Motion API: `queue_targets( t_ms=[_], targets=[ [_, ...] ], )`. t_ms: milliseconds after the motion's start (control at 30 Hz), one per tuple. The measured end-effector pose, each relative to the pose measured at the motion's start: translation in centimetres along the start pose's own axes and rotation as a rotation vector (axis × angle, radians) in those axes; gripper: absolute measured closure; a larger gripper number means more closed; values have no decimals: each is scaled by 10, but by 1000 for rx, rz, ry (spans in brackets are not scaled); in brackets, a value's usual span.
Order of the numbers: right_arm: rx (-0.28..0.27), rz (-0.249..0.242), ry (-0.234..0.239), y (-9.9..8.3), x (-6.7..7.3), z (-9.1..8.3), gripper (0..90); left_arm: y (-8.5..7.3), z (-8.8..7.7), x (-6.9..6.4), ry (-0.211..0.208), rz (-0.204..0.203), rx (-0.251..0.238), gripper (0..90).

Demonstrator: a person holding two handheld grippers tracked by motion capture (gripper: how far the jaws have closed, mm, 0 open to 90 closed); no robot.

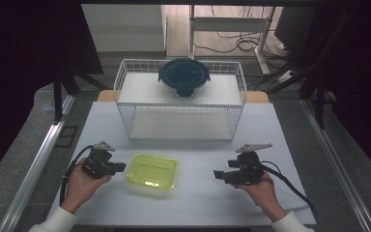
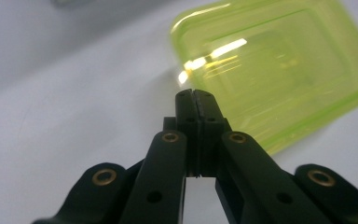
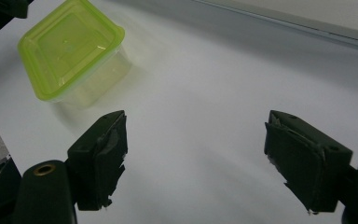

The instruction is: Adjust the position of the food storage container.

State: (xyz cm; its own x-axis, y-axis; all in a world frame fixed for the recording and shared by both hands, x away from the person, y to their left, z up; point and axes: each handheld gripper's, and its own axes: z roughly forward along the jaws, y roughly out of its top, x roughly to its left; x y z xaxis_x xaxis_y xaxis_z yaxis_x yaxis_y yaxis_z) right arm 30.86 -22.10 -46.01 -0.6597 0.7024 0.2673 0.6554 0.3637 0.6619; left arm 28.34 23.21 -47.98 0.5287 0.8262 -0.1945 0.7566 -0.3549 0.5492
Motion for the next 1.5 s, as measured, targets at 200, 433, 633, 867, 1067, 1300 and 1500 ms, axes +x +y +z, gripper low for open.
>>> queue_targets(
  t_ms=[200, 433, 633, 867, 1067, 1300, 1500],
  targets=[
    [0, -2, -3, 0, -1, 0, 206, -5, 15, 4, 6, -13, 60, 900],
    [0, -6, -10, -1, -1, -1, 206, -7, 26, -2, -3, -4, 94, 900],
    [1, -5, -11, 0, -1, -1, 206, -8, 29, -9, -18, 11, 102, 900],
    [-2, -5, -13, 0, -1, -2, 206, -8, 35, -27, -61, 29, 115, 899],
    [-2, -4, -11, 0, -1, -2, 206, -4, 46, -41, -69, 43, 114, 900],
    [-3, -6, -11, 0, -1, -3, 206, 4, 53, -52, -88, 56, 117, 899],
    [-1, -7, -11, 0, -1, -1, 206, 12, 58, -59, -100, 66, 110, 899]
  ],
)
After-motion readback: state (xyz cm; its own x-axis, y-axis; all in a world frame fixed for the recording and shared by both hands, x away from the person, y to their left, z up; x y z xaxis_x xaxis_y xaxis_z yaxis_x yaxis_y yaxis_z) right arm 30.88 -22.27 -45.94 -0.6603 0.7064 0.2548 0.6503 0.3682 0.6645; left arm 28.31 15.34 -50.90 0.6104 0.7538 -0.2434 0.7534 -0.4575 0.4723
